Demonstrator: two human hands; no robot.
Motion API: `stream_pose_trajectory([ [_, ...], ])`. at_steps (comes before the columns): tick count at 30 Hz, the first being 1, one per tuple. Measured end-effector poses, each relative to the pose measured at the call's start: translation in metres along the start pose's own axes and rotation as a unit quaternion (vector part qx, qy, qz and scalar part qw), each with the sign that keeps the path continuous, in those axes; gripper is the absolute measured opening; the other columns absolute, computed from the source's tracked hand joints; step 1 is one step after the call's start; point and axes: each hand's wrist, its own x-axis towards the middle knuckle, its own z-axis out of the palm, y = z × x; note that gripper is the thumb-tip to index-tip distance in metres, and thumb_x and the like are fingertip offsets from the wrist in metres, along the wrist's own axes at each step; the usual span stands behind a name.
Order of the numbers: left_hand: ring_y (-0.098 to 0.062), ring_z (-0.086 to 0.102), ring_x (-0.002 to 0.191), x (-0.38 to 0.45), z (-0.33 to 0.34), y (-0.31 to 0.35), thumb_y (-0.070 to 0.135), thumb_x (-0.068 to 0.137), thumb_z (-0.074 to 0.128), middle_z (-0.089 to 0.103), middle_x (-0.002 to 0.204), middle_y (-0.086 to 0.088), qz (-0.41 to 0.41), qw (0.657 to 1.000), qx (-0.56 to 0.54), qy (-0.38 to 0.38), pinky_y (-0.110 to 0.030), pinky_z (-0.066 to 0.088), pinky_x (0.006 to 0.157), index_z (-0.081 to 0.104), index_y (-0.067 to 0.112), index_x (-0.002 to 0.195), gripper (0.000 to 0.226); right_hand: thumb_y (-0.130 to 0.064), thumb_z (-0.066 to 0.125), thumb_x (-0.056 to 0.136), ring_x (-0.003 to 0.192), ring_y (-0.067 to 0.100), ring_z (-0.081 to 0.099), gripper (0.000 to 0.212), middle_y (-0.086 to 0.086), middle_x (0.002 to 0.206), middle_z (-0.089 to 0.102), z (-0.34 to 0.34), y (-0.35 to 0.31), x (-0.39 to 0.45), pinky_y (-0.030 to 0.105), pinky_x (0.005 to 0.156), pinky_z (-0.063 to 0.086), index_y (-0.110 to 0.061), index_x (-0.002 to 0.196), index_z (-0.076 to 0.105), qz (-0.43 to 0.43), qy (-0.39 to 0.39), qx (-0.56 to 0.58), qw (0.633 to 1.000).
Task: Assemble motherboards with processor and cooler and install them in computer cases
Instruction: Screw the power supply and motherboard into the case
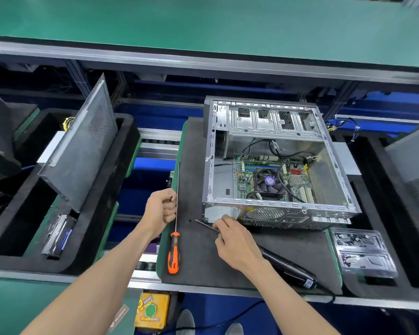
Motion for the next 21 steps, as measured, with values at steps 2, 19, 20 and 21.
stream_pose_trajectory([
  [2,-0.012,0.01,0.049,-0.003,-0.005,0.001,0.018,0.068,0.046,0.017,0.057,0.002,-0.02,0.996,-0.086,-0.031,-0.021,0.013,0.04,0.04,0.015,0.059,0.011,-0.011,0.046,0.096,0.111,0.022,0.051,0.026,0.003,0.119,0.054,0.001,0.001,0.001,0.032,0.092,0.045,-0.012,0.12,0.056,-0.002,-0.002,-0.006,1.0],
  [19,-0.017,0.036,0.047,0.015,0.013,-0.005,0.012,0.085,0.055,0.044,0.055,0.008,0.033,0.97,0.239,0.009,-0.021,0.032,0.041,0.051,0.021,0.061,0.025,-0.012,0.05,0.093,0.11,0.025,0.052,0.025,0.004,0.118,0.055,0.0,-0.001,0.002,0.035,0.091,0.046,-0.013,0.117,0.057,0.005,0.008,-0.032,0.999],
  [20,-0.016,0.022,0.046,0.013,0.01,-0.003,0.012,0.079,0.05,0.031,0.053,0.006,0.007,0.993,0.116,-0.003,-0.019,0.024,0.038,0.044,0.021,0.058,0.023,-0.013,0.049,0.094,0.11,0.024,0.052,0.025,0.004,0.119,0.055,0.0,-0.001,0.002,0.035,0.091,0.046,-0.013,0.118,0.056,0.006,0.007,-0.035,0.999],
  [21,-0.014,0.015,0.048,0.011,0.006,0.0,0.013,0.072,0.048,0.024,0.054,0.004,-0.017,1.0,0.018,-0.017,-0.018,0.019,0.037,0.04,0.02,0.058,0.018,-0.013,0.049,0.094,0.11,0.024,0.052,0.026,0.004,0.12,0.054,-0.001,-0.001,0.002,0.035,0.091,0.046,-0.014,0.119,0.056,0.005,0.007,-0.039,0.999],
])
